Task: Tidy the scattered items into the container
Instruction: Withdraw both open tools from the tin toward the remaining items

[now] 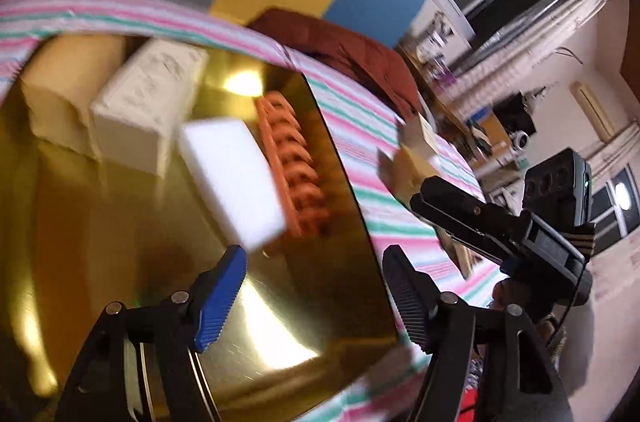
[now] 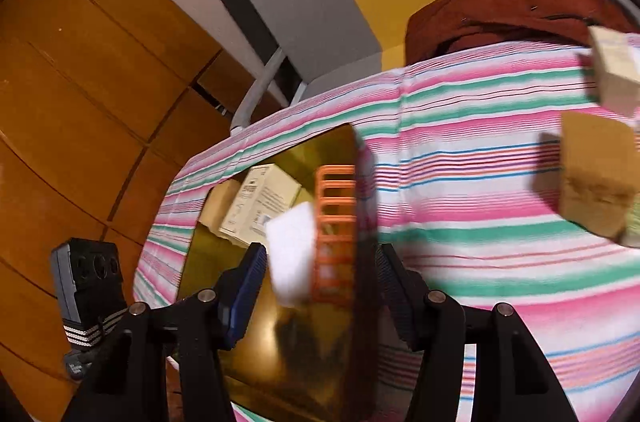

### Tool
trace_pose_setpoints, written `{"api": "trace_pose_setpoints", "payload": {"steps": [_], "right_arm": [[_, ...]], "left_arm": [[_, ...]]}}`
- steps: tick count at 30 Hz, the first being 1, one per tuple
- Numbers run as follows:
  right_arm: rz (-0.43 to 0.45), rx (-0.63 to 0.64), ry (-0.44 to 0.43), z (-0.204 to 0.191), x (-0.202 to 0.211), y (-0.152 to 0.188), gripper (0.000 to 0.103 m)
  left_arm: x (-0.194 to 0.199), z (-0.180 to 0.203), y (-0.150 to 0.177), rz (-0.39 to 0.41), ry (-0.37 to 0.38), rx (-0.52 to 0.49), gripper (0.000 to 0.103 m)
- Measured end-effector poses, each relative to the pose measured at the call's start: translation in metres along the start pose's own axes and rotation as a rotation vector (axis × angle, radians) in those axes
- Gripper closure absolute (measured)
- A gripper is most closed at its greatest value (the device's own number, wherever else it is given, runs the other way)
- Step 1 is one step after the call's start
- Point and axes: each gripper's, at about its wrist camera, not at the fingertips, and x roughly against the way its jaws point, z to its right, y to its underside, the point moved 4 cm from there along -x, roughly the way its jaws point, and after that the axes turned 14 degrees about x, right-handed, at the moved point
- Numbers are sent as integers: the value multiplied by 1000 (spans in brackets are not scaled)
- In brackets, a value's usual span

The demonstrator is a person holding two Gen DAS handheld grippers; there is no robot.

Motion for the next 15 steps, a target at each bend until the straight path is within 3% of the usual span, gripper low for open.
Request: {"api": "trace_pose_setpoints", "payload": {"steps": [9, 15], "right_arm": [[57, -74, 96, 49, 62, 52, 44], [132, -151, 174, 85, 111, 82, 41]], "left_arm": [[-35, -5, -4, -76, -12, 87, 30], [-45, -14, -23, -3, -84, 106, 29]]}}
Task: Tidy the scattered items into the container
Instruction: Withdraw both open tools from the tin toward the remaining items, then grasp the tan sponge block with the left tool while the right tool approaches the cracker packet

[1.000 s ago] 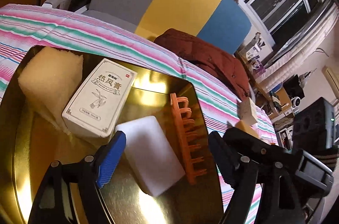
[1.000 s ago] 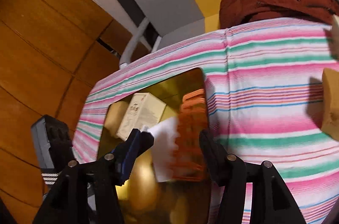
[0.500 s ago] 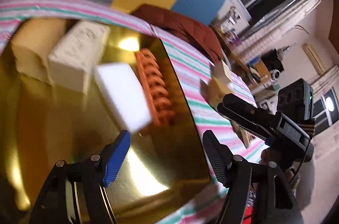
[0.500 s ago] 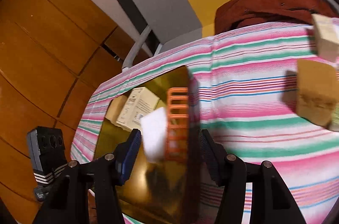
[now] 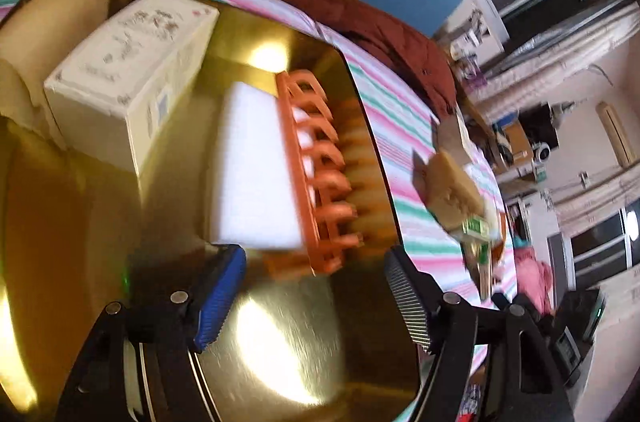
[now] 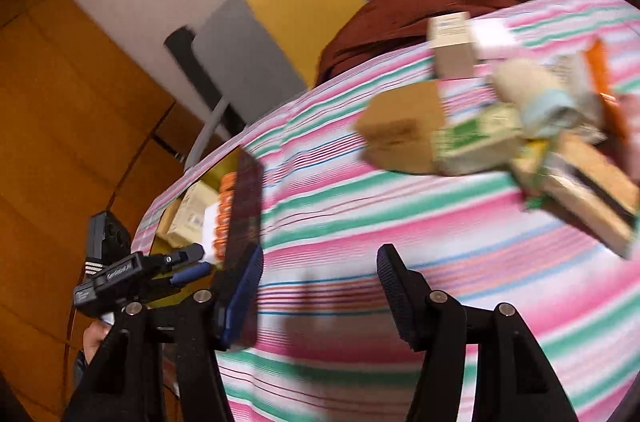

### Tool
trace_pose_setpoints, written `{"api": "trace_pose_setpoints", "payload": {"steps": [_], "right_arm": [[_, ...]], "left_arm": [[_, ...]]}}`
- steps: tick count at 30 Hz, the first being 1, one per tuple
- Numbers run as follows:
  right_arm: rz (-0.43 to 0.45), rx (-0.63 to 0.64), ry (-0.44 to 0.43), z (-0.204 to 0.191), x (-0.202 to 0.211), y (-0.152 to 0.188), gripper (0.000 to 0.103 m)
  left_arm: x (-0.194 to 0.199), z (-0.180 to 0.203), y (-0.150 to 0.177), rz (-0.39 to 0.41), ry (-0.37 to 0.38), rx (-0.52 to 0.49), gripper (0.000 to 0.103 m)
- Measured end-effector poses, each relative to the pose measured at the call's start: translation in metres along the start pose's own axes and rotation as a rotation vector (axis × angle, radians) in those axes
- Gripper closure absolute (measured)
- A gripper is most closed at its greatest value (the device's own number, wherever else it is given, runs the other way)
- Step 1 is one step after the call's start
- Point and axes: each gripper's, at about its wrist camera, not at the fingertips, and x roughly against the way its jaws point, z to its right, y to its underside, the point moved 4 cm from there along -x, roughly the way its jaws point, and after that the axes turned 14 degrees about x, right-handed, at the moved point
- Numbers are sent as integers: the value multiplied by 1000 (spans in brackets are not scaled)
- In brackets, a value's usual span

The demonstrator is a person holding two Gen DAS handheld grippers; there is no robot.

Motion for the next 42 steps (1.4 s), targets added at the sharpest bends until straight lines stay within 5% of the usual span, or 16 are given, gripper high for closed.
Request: {"api": "trace_pose_setpoints", "payload": {"steps": [6, 16, 23, 31, 42], "right_arm": [[47, -76, 93, 52, 35, 19, 41], [78, -49, 226, 93, 67, 56, 40], [121, 25, 253, 87, 65, 52, 36], [120, 167, 291, 69, 41, 51, 36], [145, 205, 286, 72, 20, 54, 34]], "left_arm": [[8, 6, -5, 73, -38, -34, 29], [26, 87, 44, 155, -28, -354, 25], [-12, 147, 63, 87, 3, -433, 23], [-75, 189, 66, 69, -87, -513, 19], [-128, 226, 67, 78, -144, -643, 13]]}}
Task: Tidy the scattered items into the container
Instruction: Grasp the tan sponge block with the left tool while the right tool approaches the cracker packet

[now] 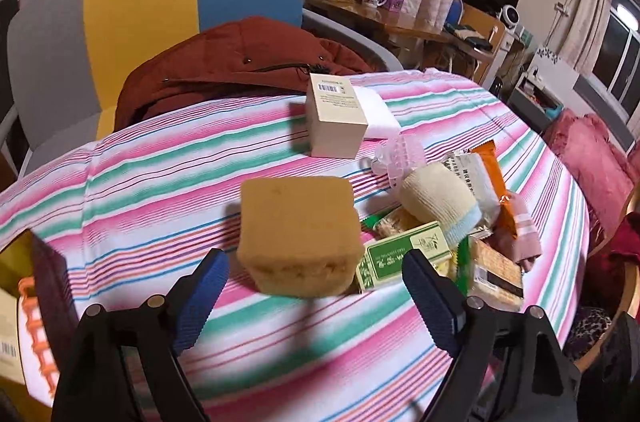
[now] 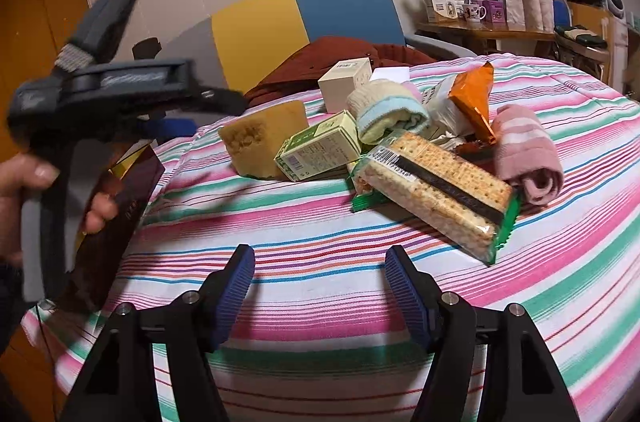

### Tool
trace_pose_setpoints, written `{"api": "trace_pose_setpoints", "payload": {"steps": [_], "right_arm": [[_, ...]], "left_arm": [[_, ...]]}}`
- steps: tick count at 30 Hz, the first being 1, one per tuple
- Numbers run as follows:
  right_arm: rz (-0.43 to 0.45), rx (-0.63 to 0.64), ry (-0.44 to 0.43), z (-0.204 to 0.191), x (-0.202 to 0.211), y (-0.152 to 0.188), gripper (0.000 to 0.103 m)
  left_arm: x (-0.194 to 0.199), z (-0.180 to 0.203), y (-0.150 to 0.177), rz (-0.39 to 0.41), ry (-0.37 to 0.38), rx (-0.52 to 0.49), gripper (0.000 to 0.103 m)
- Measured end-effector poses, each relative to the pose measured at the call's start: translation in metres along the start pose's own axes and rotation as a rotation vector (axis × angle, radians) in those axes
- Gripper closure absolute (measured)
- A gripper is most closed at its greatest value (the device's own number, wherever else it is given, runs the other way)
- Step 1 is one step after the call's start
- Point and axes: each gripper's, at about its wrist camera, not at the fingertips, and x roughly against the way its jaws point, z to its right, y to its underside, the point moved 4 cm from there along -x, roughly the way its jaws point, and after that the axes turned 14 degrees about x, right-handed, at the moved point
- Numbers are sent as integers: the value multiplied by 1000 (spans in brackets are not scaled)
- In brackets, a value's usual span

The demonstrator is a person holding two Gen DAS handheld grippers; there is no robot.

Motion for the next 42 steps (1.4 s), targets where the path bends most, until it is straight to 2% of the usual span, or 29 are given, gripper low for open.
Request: {"api": "trace_pose_setpoints", "payload": {"steps": [8, 12, 13, 16, 22, 27, 34, 37, 42], "right_arm": [[20, -27, -34, 4, -1, 3, 33], [32, -21, -43, 3, 3, 1, 33], [34, -17, -44, 3, 4, 0, 33], [44, 2, -33, 7, 11, -6, 33], [30, 49, 12, 25, 23, -27, 33], [-78, 156, 32, 35, 23, -46, 33], [-298, 343, -13, 41, 3, -59, 30], [-375, 380, -39, 48, -12, -61, 29], [-451, 397, -53, 58, -35, -56, 28]], "left_arm": [[-31, -4, -1, -47, -13, 35, 13], [-38, -13, -3, -55, -7, 79, 26], [-39, -15, -3, -61, 2, 92, 27], [-37, -18, -2, -64, 20, 103, 31], [-17, -25, 2, -49, 35, 123, 32], [9, -36, 16, -68, 63, 159, 33], [45, -29, 59, -97, 105, 92, 33], [53, -26, 76, -108, 110, 71, 33], [50, -25, 96, -127, 109, 70, 33]]}}
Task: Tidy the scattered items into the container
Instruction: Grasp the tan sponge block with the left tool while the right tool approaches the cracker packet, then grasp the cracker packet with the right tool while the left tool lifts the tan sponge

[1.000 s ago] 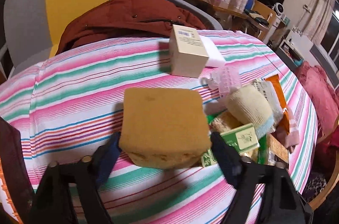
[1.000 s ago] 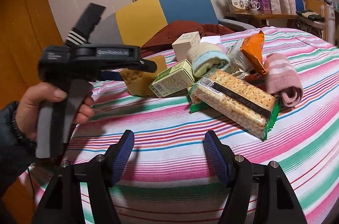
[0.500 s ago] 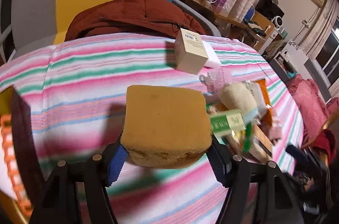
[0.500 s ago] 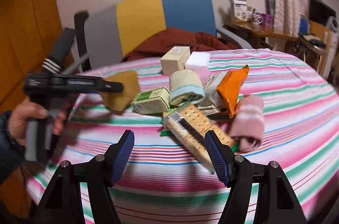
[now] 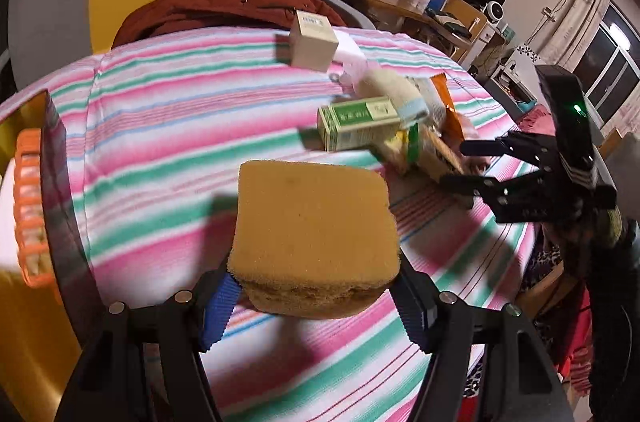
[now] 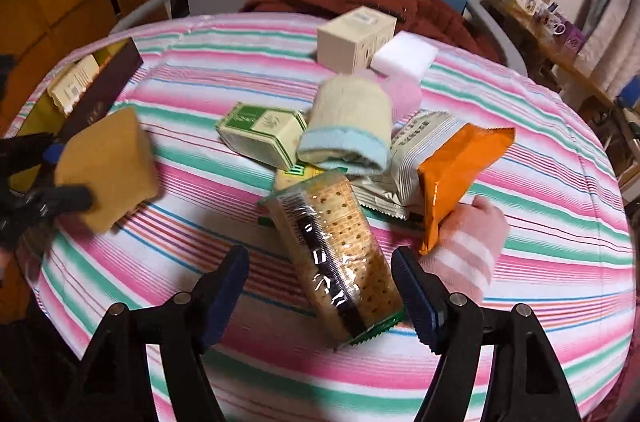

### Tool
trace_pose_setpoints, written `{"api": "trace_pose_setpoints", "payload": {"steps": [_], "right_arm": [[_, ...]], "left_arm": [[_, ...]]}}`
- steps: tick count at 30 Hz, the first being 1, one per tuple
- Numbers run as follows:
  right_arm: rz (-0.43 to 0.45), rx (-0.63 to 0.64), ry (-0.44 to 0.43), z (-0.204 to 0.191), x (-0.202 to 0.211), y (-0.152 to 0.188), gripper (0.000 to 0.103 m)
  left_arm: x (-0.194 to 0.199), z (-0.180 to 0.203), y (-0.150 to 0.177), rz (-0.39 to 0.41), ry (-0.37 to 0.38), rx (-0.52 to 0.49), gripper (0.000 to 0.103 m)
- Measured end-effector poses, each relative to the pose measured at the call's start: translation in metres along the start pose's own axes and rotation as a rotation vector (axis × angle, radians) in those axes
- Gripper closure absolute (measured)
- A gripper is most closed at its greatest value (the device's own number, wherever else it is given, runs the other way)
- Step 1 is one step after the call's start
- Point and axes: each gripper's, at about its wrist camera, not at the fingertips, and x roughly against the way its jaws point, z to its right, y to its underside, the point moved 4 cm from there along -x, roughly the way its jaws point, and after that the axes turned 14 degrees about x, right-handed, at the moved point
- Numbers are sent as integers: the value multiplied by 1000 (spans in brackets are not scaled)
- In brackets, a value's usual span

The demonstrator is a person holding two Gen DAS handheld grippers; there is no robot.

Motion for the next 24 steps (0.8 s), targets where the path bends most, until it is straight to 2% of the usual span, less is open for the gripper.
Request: {"api": "trace_pose_setpoints", "payload": {"steps": [8, 10, 12, 17, 24], "right_arm": [[-34, 3, -2, 7, -15, 5, 29], [-40, 9, -4, 6, -16, 4, 32], [-45, 5, -2, 7, -16, 5, 41], [-39, -7, 1, 3, -15, 5, 42], [23, -136, 16, -18, -5, 17, 42]], "left_arm": [[-6, 2, 4, 38, -3, -3, 32], [-7, 3, 4, 48, -4, -2, 31], [-9, 5, 4, 63, -12, -12, 31], [-8, 10, 12, 98, -39, -43, 33], [6, 6, 29, 103, -8, -31, 33]]}}
